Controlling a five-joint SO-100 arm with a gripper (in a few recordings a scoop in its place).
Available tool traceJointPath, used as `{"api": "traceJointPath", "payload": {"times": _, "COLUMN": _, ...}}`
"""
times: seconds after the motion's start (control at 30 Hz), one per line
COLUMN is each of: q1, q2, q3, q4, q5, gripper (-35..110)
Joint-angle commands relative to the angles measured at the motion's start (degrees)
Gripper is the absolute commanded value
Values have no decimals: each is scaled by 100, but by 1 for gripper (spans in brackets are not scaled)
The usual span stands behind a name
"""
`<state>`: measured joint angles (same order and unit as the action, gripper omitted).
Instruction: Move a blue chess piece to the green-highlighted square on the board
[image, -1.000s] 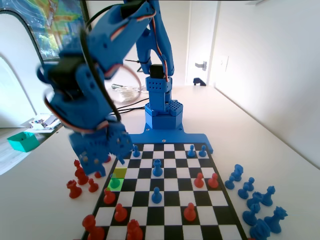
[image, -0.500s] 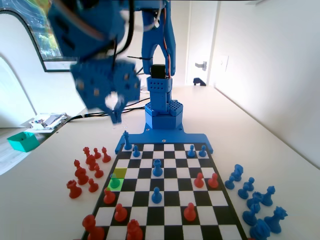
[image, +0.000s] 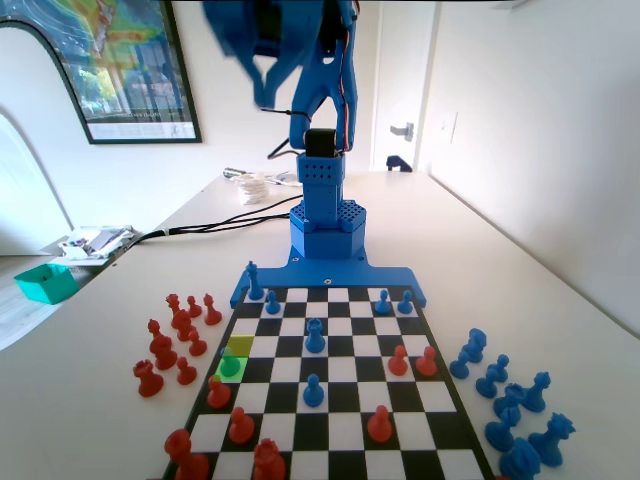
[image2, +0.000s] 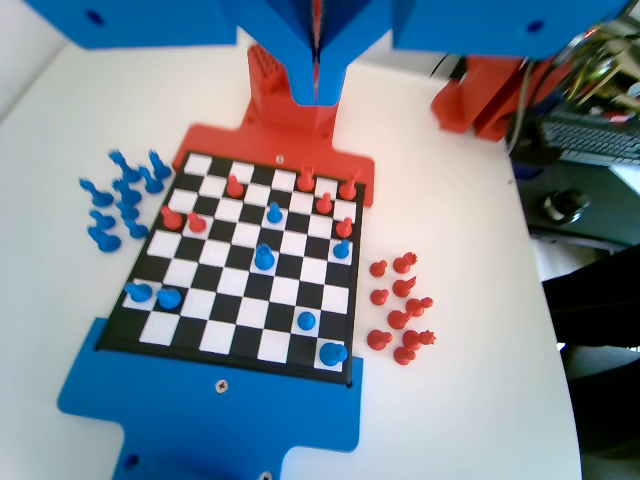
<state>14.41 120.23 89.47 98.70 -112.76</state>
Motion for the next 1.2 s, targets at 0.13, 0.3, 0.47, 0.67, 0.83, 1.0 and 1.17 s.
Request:
{"api": "traceJointPath", "payload": {"times": 0.13, "q1": -149, "q2": 1960, "q3": 466, "q4": 606, "q5": 272, "gripper": 1}}
{"api": "traceJointPath", "payload": {"times": 0.3, "q1": -343, "q2": 3023, "q3": 1204, "q4": 703, "q5": 431, "gripper": 1}}
{"api": "traceJointPath", "payload": {"times": 0.47, "q1": -571, "q2": 3744, "q3": 2118, "q4": 237, "q5": 650, "gripper": 1}}
{"api": "traceJointPath", "payload": {"times": 0.67, "q1": -791, "q2": 4438, "q3": 2769, "q4": -26, "q5": 809, "gripper": 1}}
{"api": "traceJointPath", "payload": {"times": 0.83, "q1": -993, "q2": 4896, "q3": 3094, "q4": -176, "q5": 932, "gripper": 1}}
{"api": "traceJointPath", "payload": {"times": 1.0, "q1": -1063, "q2": 5159, "q3": 3261, "q4": -457, "q5": 958, "gripper": 1}}
{"api": "traceJointPath", "payload": {"times": 1.17, "q1": -1072, "q2": 5221, "q3": 3516, "q4": -817, "q5": 1011, "gripper": 1}}
